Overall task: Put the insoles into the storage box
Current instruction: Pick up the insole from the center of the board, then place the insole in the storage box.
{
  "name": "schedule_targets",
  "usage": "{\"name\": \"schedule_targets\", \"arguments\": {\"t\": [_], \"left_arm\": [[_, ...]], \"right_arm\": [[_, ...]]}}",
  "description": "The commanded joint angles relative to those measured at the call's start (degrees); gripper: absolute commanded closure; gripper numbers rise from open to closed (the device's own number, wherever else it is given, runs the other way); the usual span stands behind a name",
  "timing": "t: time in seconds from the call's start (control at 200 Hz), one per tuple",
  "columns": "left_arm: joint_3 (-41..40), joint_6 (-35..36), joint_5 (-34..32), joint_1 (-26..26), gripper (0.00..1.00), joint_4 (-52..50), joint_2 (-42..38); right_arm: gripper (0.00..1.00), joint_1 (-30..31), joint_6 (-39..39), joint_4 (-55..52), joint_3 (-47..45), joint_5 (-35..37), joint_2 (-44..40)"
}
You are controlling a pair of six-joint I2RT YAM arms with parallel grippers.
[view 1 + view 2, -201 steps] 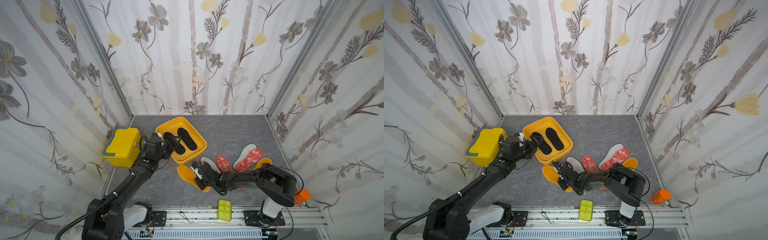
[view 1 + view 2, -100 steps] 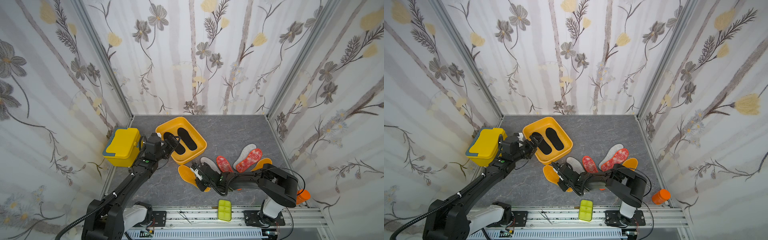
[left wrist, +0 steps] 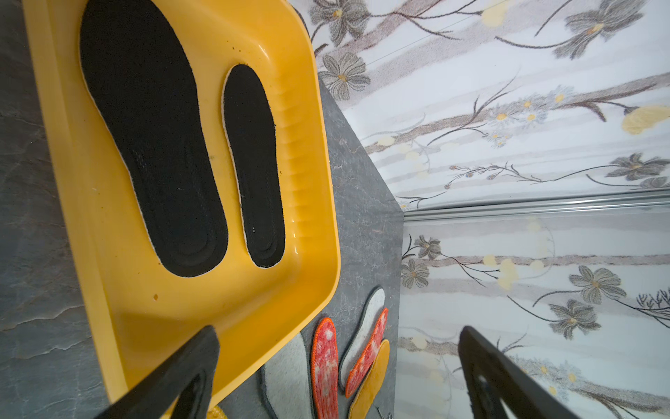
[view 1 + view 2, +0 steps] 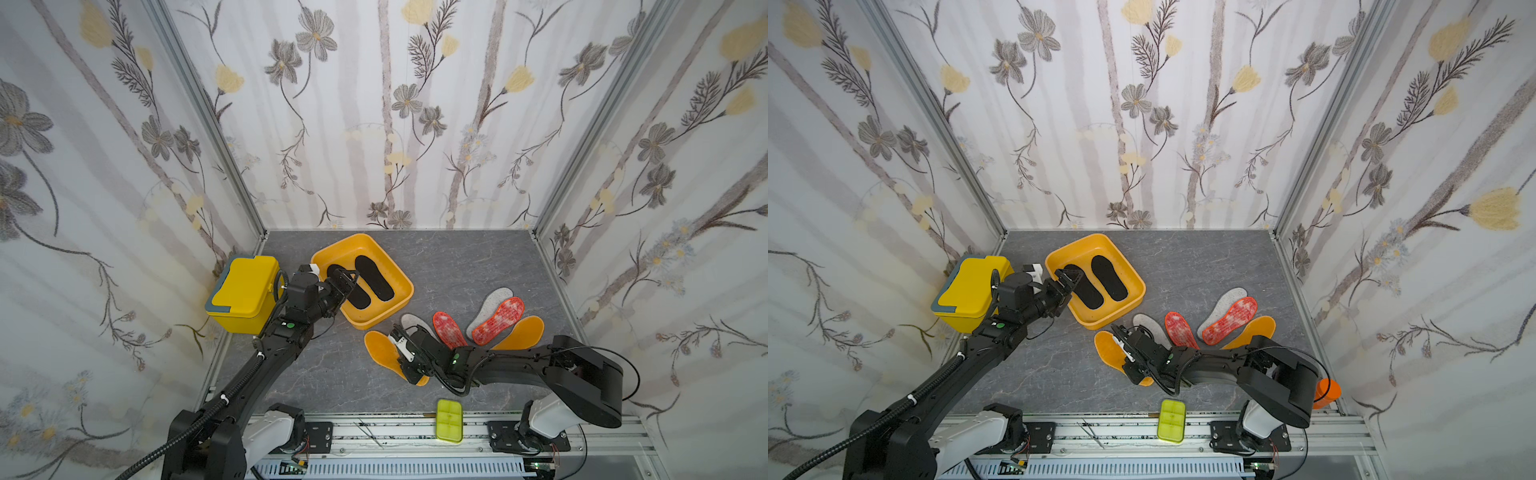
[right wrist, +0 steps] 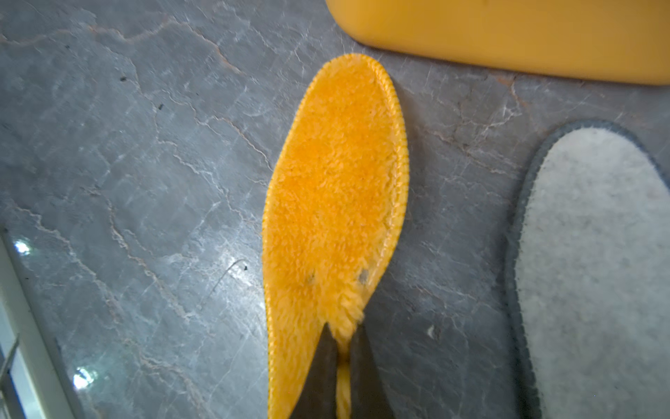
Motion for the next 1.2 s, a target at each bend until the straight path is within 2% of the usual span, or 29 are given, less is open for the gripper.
{"name": "schedule_targets", "arguments": {"t": [0.0, 0.395, 0.764, 0.934, 1.194], "left_arm": [[0.26, -0.55, -0.86, 0.66, 0.0, -0.38, -1.64], [0.97, 0.11, -1.56, 2.98, 0.0, -4.32, -7.31], [0.26, 0.16, -1.49, 3.73, 0.0, -4.93, -8.57], [-0.73, -0.41, -1.59, 3.86, 0.0, -3.74, -9.84], [-0.99, -0.36, -1.51, 4.17, 0.0, -4.4, -11.55]], "right_arm": [[1.0, 0.06, -1.9, -1.14, -0.26, 0.69, -2.06], [1.0, -1.01, -5.84, -8.91, 6.07, -3.52, -12.1], [1.0, -5.99, -5.62, -7.3, 9.8, -10.01, -16.79], [1.0, -8.8, -0.25, -6.45, 19.79, -9.5, -9.54], [1.0, -9.41, 6.12, -14.91, 44.34, -7.54, 13.17]]}}
